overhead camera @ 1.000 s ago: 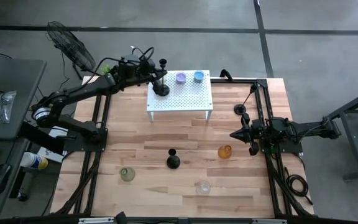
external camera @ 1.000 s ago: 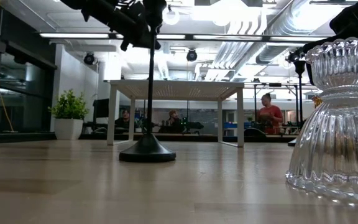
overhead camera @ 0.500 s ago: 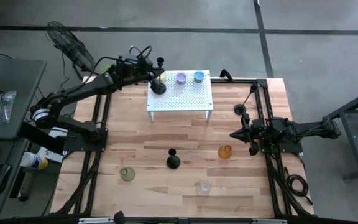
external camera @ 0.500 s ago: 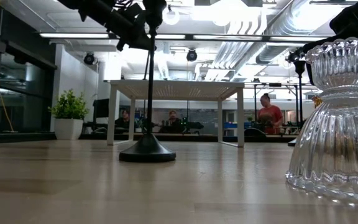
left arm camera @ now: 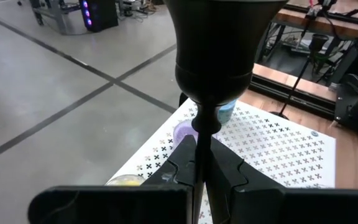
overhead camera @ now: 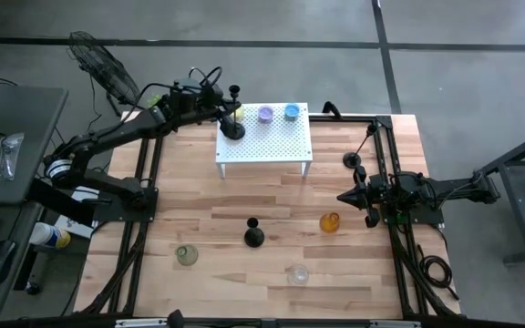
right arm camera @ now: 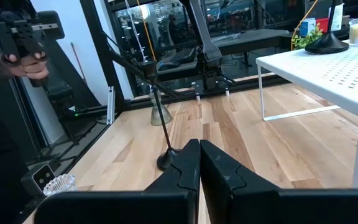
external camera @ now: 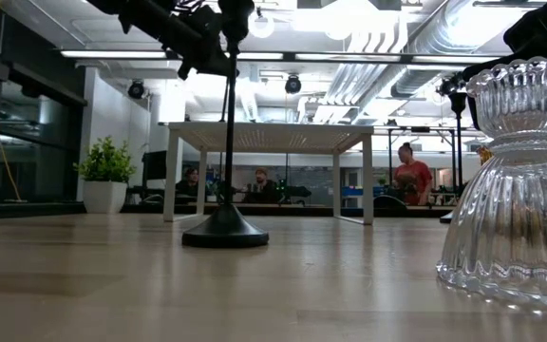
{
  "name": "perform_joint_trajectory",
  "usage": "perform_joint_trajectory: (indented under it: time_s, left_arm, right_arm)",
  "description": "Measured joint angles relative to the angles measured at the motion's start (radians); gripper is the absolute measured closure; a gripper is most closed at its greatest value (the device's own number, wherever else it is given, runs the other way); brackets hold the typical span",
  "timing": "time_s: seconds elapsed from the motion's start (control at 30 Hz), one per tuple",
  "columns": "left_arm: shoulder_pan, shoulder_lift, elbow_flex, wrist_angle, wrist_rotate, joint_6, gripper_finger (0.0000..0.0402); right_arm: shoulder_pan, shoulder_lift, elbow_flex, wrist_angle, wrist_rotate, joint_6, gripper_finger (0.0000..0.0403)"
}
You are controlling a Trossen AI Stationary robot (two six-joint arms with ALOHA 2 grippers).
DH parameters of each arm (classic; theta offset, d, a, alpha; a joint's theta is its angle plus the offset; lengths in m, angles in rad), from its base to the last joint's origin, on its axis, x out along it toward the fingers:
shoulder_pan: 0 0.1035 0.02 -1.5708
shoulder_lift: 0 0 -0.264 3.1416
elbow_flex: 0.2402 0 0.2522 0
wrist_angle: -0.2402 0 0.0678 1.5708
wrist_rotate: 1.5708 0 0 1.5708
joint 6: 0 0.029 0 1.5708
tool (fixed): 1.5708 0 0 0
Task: Pick & Place candle stick holders
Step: Put the top left black candle holder on the shelf
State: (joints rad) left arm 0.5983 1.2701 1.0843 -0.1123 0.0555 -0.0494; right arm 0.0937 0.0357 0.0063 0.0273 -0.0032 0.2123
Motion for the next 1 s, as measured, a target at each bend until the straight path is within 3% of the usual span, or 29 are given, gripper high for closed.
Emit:
perform_joint_trajectory:
  time_s: [0.53, 0.77, 1.0]
  left_arm:
    - [-0.002, 0.004, -0.004, -0.062, -0.011, 0.0, 0.0362]
    - [-0.003, -0.02, -0.004, -0.052, -0.089, 0.07, 0.0358]
    - [-0.003, -0.058, -0.003, -0.058, -0.089, 0.098, 0.0295]
  right_arm:
    - [0.0, 0.0, 0.0, 0.0, 0.0, 0.0, 0.0401]
    - [0.0, 0.0, 0.0, 0.0, 0.0, 0.0, 0.0401]
    - [0.0, 0.0, 0.0, 0.0, 0.0, 0.0, 0.0401]
